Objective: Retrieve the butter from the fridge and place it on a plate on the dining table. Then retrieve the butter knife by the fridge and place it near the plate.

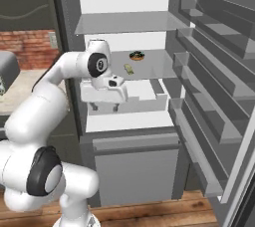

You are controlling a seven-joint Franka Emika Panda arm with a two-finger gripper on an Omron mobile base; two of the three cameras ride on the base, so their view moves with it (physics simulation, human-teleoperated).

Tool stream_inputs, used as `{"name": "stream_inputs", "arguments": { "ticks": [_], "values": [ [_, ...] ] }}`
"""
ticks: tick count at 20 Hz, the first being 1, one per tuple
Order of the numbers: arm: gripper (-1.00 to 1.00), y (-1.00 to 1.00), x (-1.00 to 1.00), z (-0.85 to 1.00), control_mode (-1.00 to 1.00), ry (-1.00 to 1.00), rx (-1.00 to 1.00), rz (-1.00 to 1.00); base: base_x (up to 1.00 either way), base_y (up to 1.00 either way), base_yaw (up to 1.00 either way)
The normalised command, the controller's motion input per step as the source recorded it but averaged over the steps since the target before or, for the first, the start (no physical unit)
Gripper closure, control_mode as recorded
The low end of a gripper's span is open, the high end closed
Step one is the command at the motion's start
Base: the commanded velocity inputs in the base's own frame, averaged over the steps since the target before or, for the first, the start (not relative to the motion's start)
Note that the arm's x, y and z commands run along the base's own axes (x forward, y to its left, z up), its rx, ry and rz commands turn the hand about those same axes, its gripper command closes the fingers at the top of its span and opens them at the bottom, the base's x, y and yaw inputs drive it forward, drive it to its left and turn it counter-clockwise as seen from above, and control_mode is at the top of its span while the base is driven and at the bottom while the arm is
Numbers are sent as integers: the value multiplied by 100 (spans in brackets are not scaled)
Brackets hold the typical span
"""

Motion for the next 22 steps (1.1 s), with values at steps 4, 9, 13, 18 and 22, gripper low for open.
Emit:
{"name": "stream_inputs", "arguments": {
  "ticks": [4, 9, 13, 18, 22],
  "values": [
    [-100, 67, -98, 20, -100, -80, 17, -6, 0, 0, 0],
    [-100, 20, -78, 19, -100, -38, -5, -2, 0, 0, 0],
    [-100, 0, -8, -13, -100, 0, -2, 0, 0, 0, 0],
    [-100, 0, 0, -10, -100, 0, 0, 0, 0, 0, 0],
    [-100, 0, 0, -1, -100, 0, 0, 0, 0, 0, 0]
  ]
}}
